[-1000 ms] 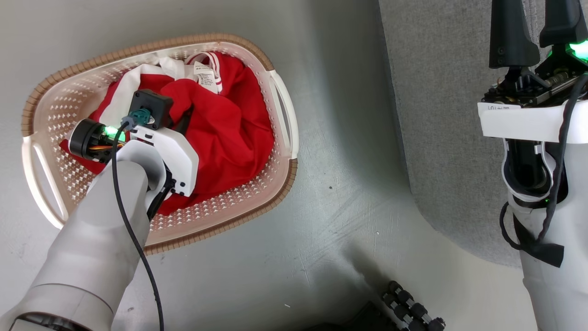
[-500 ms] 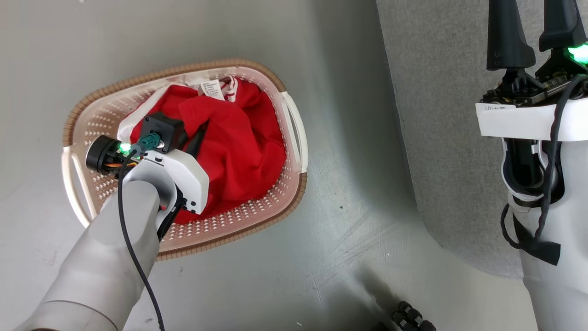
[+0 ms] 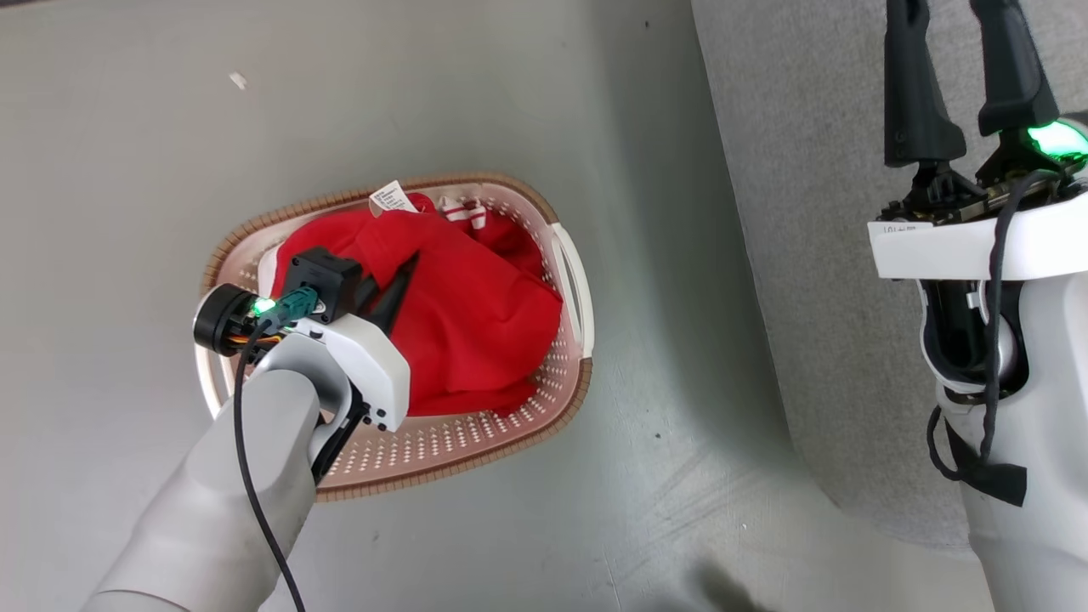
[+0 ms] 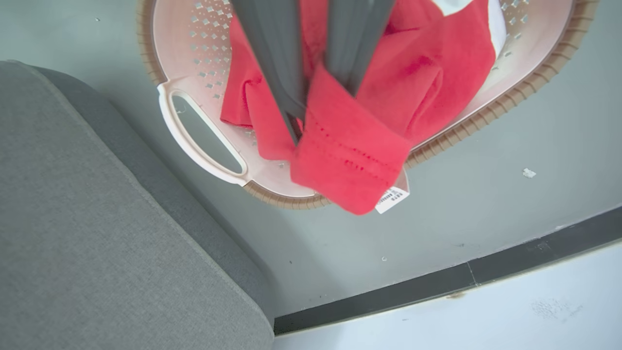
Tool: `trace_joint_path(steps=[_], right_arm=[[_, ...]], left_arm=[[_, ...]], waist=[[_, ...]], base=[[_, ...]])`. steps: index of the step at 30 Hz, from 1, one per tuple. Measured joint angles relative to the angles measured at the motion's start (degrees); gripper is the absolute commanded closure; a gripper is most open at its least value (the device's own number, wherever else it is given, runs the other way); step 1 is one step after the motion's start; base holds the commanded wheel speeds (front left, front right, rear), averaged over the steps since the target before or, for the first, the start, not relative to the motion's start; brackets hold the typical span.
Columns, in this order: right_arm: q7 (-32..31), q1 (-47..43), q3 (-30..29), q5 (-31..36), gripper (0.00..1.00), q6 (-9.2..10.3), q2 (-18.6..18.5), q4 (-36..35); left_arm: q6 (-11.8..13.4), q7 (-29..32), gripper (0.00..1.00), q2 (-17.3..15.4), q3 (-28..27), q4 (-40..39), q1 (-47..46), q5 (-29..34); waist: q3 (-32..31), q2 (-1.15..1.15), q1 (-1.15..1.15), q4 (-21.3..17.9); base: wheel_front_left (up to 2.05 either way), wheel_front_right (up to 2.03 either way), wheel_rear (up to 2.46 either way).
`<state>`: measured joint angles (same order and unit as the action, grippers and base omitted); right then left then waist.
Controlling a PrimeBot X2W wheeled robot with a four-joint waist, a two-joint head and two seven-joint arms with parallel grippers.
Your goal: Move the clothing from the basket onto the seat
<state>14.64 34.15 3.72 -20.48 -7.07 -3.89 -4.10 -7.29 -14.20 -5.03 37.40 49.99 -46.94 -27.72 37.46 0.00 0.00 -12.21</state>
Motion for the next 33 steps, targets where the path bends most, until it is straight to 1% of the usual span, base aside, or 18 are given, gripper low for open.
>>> trace_joint_path(steps=[7,13,14,20,28,33], right_arm=[[0.00,-2.58,0.13,0.16,0.00,0.00,-1.02,1.44],[-0.01,-4.53,0.01,0.48,0.00,0.00,-1.77,2.42],[0.00,-5.25,0.01,0.48,0.00,0.00,-1.85,2.78],[-0.01,-7.36,-0.04,0.48,0.00,0.00,-2.14,3.22],[-0.01,-10.38,-0.25,0.48,0.00,0.00,-2.80,4.47],[-0.01,-12.76,-0.08,-0.16,0.00,0.00,-2.89,4.98]], left_arm=[[0.00,-0.01,1.00,-0.13,1.33,-4.17,2.08,-0.56],[0.00,-0.01,1.00,-0.38,1.23,-8.25,3.37,-1.21],[0.00,-0.01,1.00,-0.41,1.13,-9.54,4.08,-1.68],[0.00,-0.01,1.00,-0.74,1.03,-12.27,6.75,-2.25],[0.00,-0.01,1.00,-1.03,0.64,-15.97,7.91,-2.46],[0.00,-0.01,1.00,-1.96,0.31,-17.83,8.47,-2.46]], waist=[[-4.89,0.00,0.00,1.52],[-8.04,0.00,0.00,2.41],[-9.31,0.00,0.00,2.75],[-13.10,0.00,0.00,3.66],[-17.41,0.00,0.00,4.57],[-20.34,0.00,0.00,5.17]], base=[[0.00,0.00,0.00],[0.00,0.00,0.00],[0.00,0.00,0.00],[0.00,0.00,0.00],[0.00,0.00,0.00],[0.00,0.00,0.00]])
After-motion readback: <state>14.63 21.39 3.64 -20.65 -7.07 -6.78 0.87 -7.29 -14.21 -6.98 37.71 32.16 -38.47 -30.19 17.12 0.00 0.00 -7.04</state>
